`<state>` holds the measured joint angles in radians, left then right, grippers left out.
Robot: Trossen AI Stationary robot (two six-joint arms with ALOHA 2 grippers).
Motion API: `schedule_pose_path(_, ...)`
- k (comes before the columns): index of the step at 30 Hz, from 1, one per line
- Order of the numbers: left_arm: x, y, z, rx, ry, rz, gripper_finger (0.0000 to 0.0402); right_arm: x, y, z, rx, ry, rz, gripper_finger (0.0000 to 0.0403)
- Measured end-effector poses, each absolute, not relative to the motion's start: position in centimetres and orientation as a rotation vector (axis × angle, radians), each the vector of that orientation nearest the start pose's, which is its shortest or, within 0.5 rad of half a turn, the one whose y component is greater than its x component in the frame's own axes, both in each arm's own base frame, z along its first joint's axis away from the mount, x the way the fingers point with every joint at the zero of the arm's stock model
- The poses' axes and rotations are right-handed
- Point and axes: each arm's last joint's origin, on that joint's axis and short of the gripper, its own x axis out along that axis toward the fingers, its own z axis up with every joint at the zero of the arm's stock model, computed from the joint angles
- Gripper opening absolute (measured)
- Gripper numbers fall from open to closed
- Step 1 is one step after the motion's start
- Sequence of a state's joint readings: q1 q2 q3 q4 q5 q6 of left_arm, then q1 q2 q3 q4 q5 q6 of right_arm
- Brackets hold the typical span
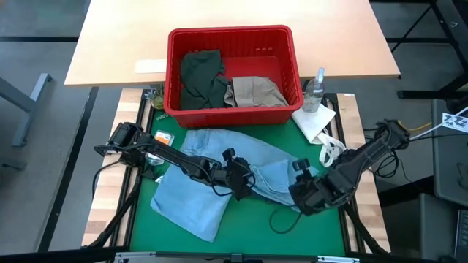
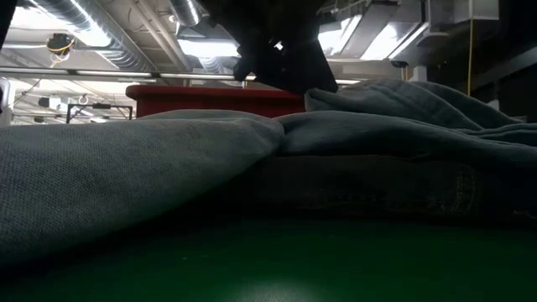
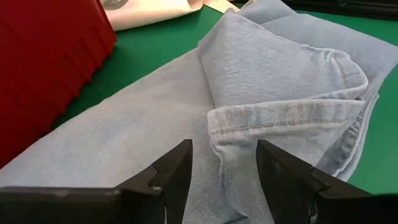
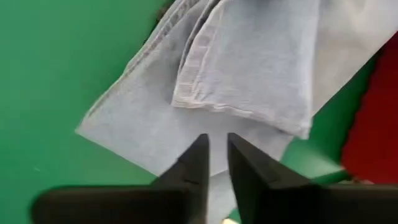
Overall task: Fold laundry
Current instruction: Fold the light blue jeans
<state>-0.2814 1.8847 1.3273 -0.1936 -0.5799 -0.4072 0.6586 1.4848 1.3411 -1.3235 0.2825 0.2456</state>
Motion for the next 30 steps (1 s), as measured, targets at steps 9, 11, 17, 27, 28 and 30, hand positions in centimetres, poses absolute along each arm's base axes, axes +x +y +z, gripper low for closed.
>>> schedule_pose_path(9, 39.7, -9.8, 21.3, -0.074, 0.612, 0.412, 0.0172, 23.0, 17.0, 25.9, -0.466, 1.446, 0.12, 0.0185)
schedule_pose_path(11, 39.7, -9.8, 21.3, -0.074, 0.612, 0.412, 0.0172, 23.3, 17.2, 25.2, -0.48, 1.469, 0.112, 0.0198)
schedule_pose_path(17, 39.7, -9.8, 21.3, -0.074, 0.612, 0.413, 0.0172, 24.3, 17.6, 24.0, -0.504, 1.46, 0.087, 0.0204)
schedule_pose_path(27, 39.7, -9.8, 21.3, -0.074, 0.612, 0.413, 0.0172, 24.9, 18.0, 22.7, -0.549, 1.467, 0.053, 0.0198)
schedule_pose_path(28, 39.7, -9.8, 21.3, -0.074, 0.611, 0.413, 0.0172, 24.9, 18.0, 22.7, -0.551, 1.47, 0.052, 0.0198)
schedule_pose_path(30, 39.7, -9.8, 21.3, -0.074, 0.611, 0.413, 0.0172, 25.0, 18.0, 22.5, -0.561, 1.47, 0.045, 0.0198)
